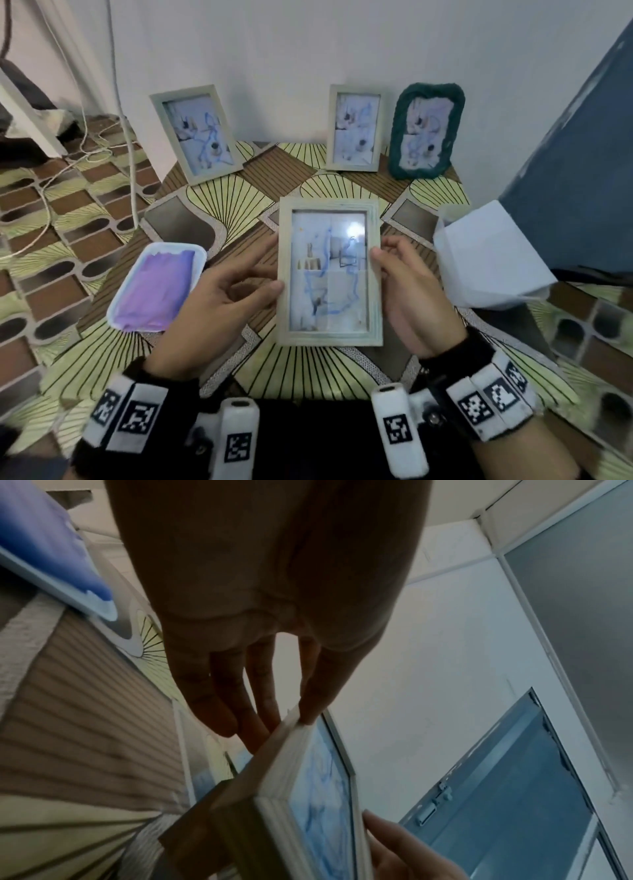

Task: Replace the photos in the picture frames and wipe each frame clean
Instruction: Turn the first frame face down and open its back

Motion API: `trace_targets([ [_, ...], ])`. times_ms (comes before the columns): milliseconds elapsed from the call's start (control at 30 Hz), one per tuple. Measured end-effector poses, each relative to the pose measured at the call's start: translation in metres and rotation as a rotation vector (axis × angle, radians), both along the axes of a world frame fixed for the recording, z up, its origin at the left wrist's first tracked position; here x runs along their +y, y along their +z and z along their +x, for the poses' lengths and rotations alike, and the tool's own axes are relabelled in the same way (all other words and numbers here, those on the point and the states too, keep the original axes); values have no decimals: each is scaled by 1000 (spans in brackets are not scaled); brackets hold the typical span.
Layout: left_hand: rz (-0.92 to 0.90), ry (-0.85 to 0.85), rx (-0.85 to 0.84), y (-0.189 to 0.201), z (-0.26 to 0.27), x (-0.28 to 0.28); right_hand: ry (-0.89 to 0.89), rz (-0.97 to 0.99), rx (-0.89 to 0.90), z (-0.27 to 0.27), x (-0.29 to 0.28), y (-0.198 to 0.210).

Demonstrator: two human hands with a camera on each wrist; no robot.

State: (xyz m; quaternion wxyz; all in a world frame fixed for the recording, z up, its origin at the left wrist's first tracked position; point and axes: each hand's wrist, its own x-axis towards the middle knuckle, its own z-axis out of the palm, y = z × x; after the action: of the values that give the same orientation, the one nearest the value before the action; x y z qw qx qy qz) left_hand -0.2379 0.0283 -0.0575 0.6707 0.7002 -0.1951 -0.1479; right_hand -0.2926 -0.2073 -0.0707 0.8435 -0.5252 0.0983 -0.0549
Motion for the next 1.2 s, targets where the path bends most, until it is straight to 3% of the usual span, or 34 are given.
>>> trace_targets([
  [100,8,-15,55,-11,-1,-1,-1,103,81,-1,0,-4],
  [233,76,-10,120,-25,5,-3,1,88,230,5,4,-13],
  [433,254,-62,9,-30,2,-4,-16,106,357,13,7,-30],
  [500,320,-36,-81,-28,-2,-4,-29,124,355,11,4,-33],
  [767,220,-148,-137,-19,-14,-15,71,138,181,-8,-9,-12],
  [833,137,-187,-85,-19,-15,-20,110,69,143,-12,-7,-2],
  [1000,-19,-50,260,-39,-3,-28,138,-257,83,-18,4,14],
  [1133,-85,-226,303,-34,0,-30,216,-468,62,-23,19,19],
  [1200,-74,-227,281,-30,1,-29,247,-655,44,-25,25,16],
])
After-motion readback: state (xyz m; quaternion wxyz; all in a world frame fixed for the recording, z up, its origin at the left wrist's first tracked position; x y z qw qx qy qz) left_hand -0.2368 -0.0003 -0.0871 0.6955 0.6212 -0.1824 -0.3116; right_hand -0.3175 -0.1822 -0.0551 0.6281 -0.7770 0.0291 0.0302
